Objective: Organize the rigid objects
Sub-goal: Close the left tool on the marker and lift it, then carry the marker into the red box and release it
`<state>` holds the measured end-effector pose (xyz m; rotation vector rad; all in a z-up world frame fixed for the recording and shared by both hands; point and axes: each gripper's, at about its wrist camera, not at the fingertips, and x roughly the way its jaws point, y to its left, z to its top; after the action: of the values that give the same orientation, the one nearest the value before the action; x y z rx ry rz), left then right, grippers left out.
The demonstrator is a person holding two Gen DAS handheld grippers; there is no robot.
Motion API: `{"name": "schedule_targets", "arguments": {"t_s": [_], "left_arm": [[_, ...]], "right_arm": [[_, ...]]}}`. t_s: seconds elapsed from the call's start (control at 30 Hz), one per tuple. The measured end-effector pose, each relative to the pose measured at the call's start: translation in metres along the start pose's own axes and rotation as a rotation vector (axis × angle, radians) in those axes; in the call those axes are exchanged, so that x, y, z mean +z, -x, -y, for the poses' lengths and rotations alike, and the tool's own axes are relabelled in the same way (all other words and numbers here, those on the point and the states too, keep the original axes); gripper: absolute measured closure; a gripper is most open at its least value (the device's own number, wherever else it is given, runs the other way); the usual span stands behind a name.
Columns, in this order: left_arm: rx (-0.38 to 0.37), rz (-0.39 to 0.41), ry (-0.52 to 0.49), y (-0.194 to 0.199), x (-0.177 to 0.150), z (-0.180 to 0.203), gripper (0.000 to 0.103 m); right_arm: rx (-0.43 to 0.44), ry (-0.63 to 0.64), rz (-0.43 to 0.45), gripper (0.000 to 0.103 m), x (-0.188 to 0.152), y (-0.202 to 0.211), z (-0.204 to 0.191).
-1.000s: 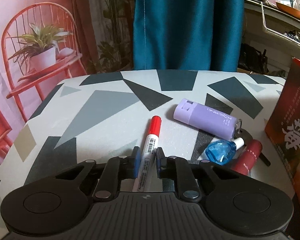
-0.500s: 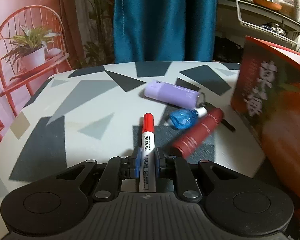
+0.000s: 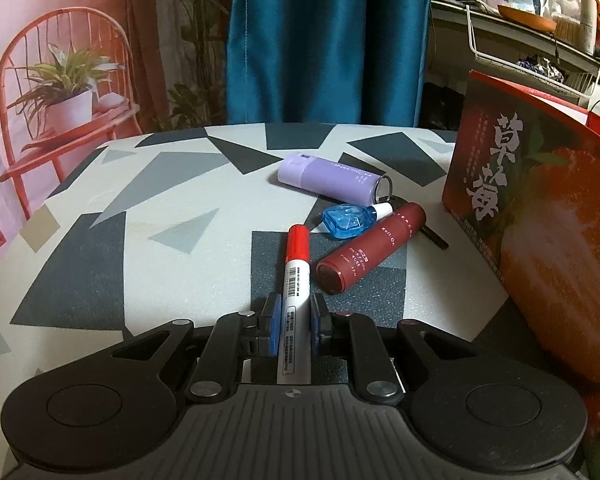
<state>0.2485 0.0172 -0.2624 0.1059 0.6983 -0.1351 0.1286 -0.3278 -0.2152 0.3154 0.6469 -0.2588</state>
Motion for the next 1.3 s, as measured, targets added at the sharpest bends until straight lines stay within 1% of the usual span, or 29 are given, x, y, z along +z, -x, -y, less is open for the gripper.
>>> {"name": "schedule_targets", "arguments": {"t_s": [0.23, 0.37, 0.5, 0.67, 0.8, 0.93, 1.07, 1.23, 1.3], "left_arm": [[-0.021, -0.008, 0.031, -0.002, 0.002, -0.005, 0.086], [-0.006, -0.016, 0.031, -0.002, 0.003, -0.002, 0.086], [-0.003, -0.038, 0.046, -0.003, 0.007, -0.003, 0.086], [-0.021, -0.058, 0.062, -0.002, 0.010, -0.009, 0.087], [-0.014, -0.040, 0.078, 0.006, 0.014, -0.016, 0.087], [-0.029, -0.020, 0.080, 0.018, 0.031, -0.021, 0.087], [-0.085, 0.028, 0.048, 0.038, 0.054, -0.012, 0.087], [-0.207, 0.114, -0.013, 0.064, 0.080, 0.020, 0.087], [-0.255, 0.130, -0.051, 0.069, 0.088, 0.037, 0.087]], "right_arm": [[0.000, 0.000, 0.000, 0.087, 0.000, 0.000, 0.000], [0.000, -0.001, 0.000, 0.087, 0.000, 0.000, 0.000], [0.001, -0.002, 0.000, 0.087, 0.000, 0.000, 0.000], [0.001, -0.003, 0.000, 0.087, 0.000, 0.000, 0.000], [0.001, -0.003, 0.001, 0.087, -0.001, 0.000, 0.000], [0.002, -0.004, 0.001, 0.087, 0.000, 0.000, 0.000], [0.002, -0.005, 0.001, 0.087, 0.000, 0.000, 0.000], [0.002, -0.005, 0.001, 0.087, -0.001, 0.001, 0.001], [0.002, -0.005, 0.000, 0.087, 0.000, 0.000, 0.000]]}}
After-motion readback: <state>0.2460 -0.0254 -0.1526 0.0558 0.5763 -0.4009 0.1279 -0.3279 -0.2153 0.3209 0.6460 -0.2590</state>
